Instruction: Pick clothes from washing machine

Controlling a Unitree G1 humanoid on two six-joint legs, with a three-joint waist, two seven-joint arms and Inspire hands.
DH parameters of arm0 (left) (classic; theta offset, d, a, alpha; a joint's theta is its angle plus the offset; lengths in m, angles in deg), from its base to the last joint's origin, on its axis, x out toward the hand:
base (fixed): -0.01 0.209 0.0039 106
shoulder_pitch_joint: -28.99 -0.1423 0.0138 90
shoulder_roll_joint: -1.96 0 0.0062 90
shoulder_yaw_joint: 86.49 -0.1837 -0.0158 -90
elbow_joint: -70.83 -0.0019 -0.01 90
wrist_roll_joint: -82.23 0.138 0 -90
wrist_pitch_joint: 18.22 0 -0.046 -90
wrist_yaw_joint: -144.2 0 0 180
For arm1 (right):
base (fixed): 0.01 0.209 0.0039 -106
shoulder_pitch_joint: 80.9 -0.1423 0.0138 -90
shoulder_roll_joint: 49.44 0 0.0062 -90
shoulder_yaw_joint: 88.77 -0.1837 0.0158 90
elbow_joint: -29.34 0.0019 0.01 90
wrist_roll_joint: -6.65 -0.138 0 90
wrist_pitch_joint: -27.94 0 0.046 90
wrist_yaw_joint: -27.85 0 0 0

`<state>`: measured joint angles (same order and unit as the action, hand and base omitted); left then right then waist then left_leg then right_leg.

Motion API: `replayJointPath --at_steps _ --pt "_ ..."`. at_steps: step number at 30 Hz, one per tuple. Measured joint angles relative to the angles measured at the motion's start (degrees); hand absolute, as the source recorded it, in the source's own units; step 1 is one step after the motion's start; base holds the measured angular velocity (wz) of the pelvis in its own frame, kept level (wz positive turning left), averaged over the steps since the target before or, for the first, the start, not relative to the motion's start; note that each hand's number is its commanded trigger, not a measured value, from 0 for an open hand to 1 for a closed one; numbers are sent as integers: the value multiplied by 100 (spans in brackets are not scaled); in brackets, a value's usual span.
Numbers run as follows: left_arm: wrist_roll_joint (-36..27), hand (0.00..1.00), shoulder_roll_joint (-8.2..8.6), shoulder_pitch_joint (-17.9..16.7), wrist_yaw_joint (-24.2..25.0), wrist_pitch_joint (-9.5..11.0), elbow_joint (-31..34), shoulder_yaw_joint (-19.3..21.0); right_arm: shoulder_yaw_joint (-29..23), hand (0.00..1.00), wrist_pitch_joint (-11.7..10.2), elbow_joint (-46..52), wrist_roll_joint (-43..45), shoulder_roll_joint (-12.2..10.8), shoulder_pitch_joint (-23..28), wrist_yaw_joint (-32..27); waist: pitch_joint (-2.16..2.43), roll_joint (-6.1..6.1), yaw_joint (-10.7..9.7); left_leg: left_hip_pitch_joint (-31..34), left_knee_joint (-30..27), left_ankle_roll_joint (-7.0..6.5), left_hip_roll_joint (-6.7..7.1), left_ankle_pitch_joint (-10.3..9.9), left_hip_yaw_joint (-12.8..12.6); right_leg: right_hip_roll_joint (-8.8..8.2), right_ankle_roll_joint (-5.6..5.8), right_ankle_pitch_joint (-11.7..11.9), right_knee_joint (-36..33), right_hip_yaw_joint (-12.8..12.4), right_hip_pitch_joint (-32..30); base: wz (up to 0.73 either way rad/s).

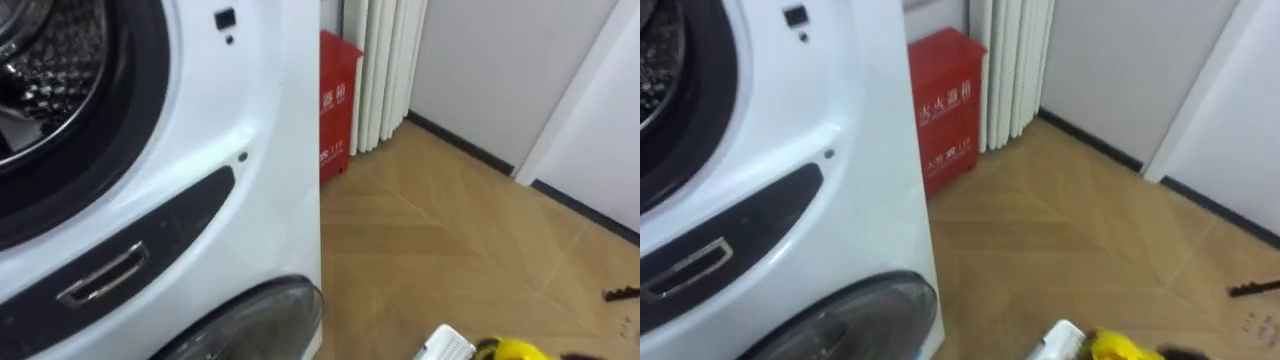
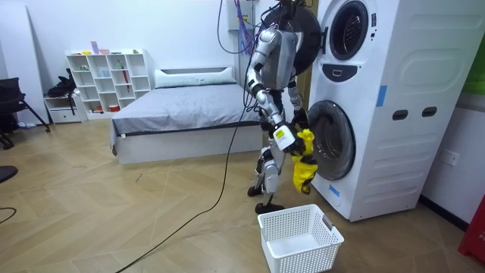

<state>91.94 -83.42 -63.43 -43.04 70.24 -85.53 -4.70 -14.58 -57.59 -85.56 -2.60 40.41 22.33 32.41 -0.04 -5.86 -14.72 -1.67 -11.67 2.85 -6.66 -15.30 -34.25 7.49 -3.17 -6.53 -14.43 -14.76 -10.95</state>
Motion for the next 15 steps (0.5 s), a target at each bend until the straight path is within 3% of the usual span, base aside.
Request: replayJointPath --at_steps 2,8,13,15 --pt "-144 0 -15 -32 -21 73 47 4 2 100 -165 -380 -58 0 -159 -135 28 -136 1 131 -1 -33 28 20 20 -19 9 -2 -61 -2 -155 2" --pt "-341 0 -19 -23 -134 218 9 2 3 100 -490 -1549 -168 8 -736 -601 13 -368 -23 560 25 -134 132 111 152 -88 45 -7 -247 77 -652 5" --pt "-462 0 -4 22 -127 249 -3 -189 6 100 -616 -2071 -175 25 -959 -775 -3 -499 -18 812 24 -150 155 140 236 -113 48 -6 -313 124 -897 8" --pt "-467 0 10 121 -132 250 26 -224 7 100 -683 -2130 -198 29 -1043 -828 -42 -586 -22 961 0 -177 178 158 346 -148 52 -9 -359 176 -1036 12"
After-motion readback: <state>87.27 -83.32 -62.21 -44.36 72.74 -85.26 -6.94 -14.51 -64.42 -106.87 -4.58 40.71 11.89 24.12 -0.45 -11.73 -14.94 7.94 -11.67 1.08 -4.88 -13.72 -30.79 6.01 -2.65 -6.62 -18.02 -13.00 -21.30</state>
